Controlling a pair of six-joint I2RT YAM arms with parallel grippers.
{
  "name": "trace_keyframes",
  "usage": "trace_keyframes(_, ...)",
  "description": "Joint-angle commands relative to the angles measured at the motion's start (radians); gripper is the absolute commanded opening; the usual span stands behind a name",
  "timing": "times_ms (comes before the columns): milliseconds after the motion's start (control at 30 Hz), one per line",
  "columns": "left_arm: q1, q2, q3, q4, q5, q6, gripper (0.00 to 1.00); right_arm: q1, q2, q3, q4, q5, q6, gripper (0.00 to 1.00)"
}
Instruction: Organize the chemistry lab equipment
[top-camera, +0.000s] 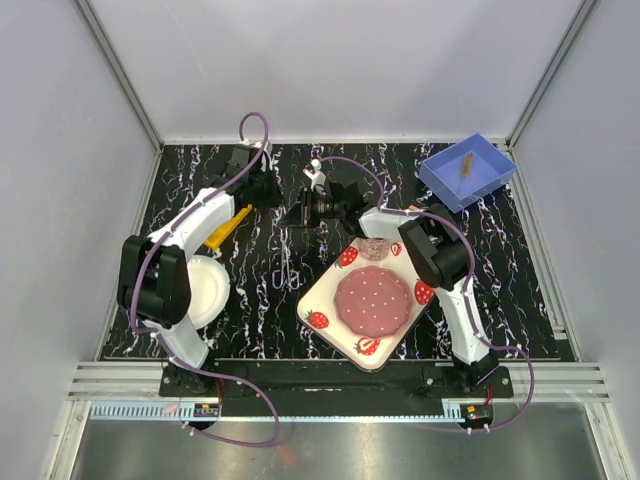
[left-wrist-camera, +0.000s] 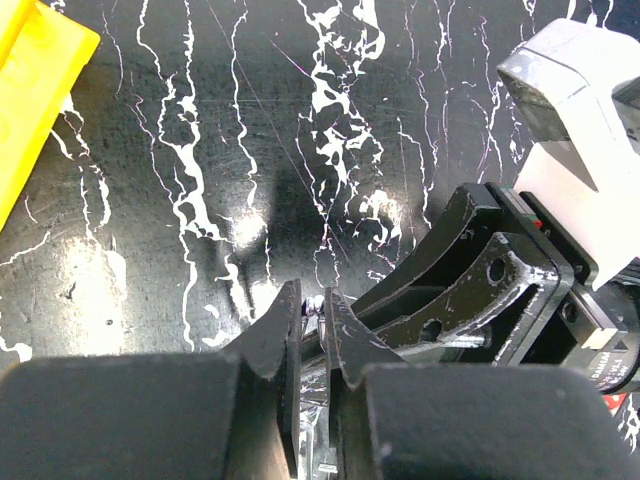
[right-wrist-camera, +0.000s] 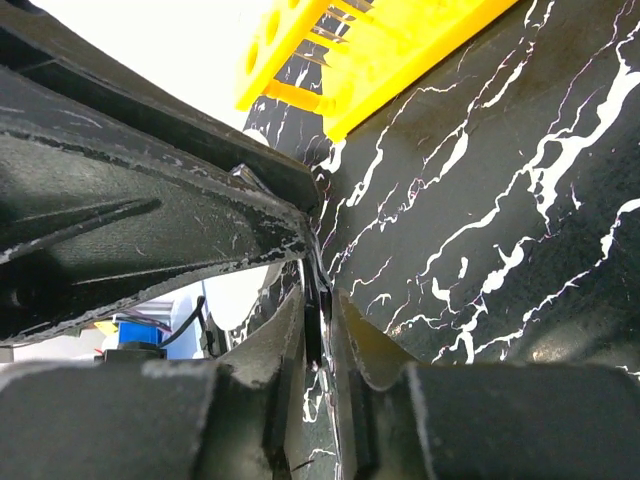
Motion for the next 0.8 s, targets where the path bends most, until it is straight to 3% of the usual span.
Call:
trace_keyframes(0,0.007,-0.079,-0.003,0.059,0.041,-0.029,0.03,0.004,-0.081,-0.033,-0.009,0.043,-0.033,0.18)
trace_keyframes(167,0.009,-0.097,-0.015,0.057,0.045,-0.04,0.07,0.003,-0.113,-0.048,-0.005,0.042,-0.03,0.15)
trace_keyframes(300,0.015,-0.128,-0.021,0.056,0.05,-0.047,0.19,0.003,-0.139,-0.05,-0.005,0.031,-0.024,0.12)
trace_keyframes(400,0.039,-0.175,-0.014,0.036,0.048,-0.047,0.35,0.001,-0.164,-0.042,-0.005,0.013,-0.01,0.1)
trace_keyframes(433,0.047,-0.19,-0.012,0.031,0.047,-0.049,0.47,-0.002,-0.176,-0.038,-0.005,0.007,-0.004,0.09)
trace_keyframes(633,0.115,-0.341,0.009,-0.021,0.039,-0.04,0.86,-0.019,-0.239,-0.008,-0.027,-0.061,0.019,0.08)
trace_keyframes(767,0.145,-0.446,0.012,-0.067,0.003,-0.004,0.99,-0.075,-0.308,0.013,-0.1,-0.142,-0.007,0.08)
